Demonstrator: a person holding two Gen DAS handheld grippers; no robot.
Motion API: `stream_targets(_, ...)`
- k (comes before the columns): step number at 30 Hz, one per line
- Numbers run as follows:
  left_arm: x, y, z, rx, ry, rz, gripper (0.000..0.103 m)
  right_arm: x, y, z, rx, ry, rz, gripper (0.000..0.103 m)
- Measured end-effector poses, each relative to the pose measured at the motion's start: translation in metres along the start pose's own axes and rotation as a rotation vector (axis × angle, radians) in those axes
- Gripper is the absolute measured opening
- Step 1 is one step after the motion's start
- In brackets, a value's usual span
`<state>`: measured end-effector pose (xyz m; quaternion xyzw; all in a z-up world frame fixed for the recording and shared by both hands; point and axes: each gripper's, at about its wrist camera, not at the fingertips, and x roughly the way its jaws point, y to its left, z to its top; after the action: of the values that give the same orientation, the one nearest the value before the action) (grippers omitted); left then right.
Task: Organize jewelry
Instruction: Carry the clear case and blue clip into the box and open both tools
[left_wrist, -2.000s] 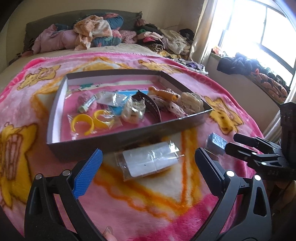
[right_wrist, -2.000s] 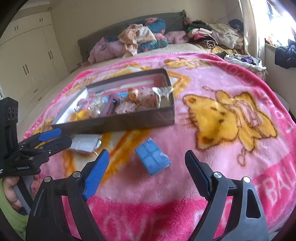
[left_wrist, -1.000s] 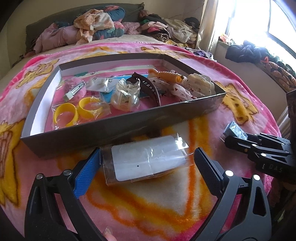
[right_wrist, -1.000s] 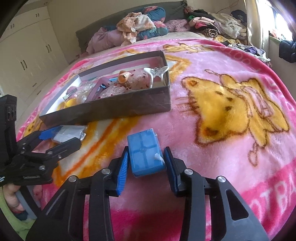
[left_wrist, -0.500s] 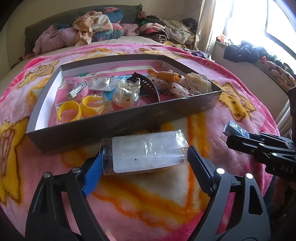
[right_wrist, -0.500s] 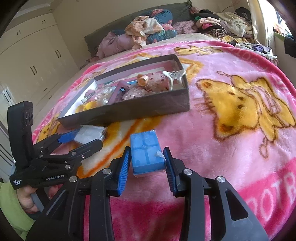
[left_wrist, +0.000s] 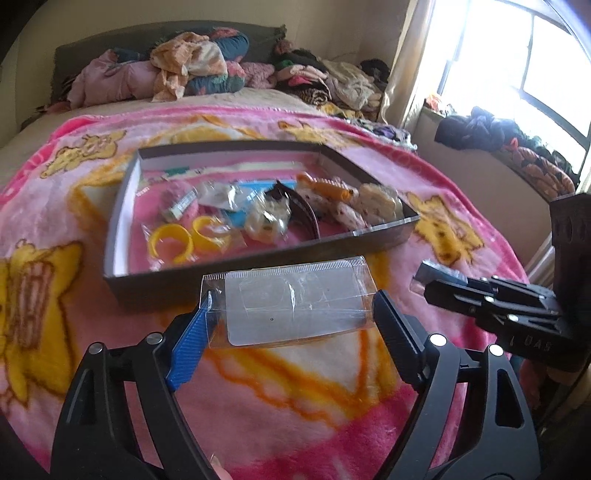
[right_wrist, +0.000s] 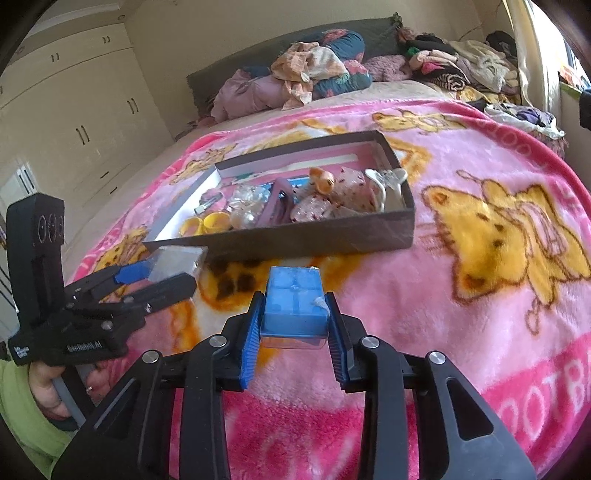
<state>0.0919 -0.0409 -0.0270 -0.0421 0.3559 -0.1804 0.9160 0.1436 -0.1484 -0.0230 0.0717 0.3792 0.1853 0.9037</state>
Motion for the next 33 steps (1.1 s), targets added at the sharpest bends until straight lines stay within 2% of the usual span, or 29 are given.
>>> stream_targets(7, -0.006, 0.013, 0.019, -0.028, -0.058, 0.013, 0.075, -0.003, 0.012, 0.016, -0.028, -0.027, 0.003, 0.031)
stream_targets(19, 0.007, 0.028, 0.044, -0.056, -0.101, 0.026, 0.075, 0.005, 0.012, 0.044, -0.041, -0.061, -0.019, 0.031)
stream_targets(33, 0.031, 0.035, 0.060, -0.069, -0.097, 0.029, 0.075, 0.029, -0.001, 0.069, -0.029, -0.056, -0.041, 0.031)
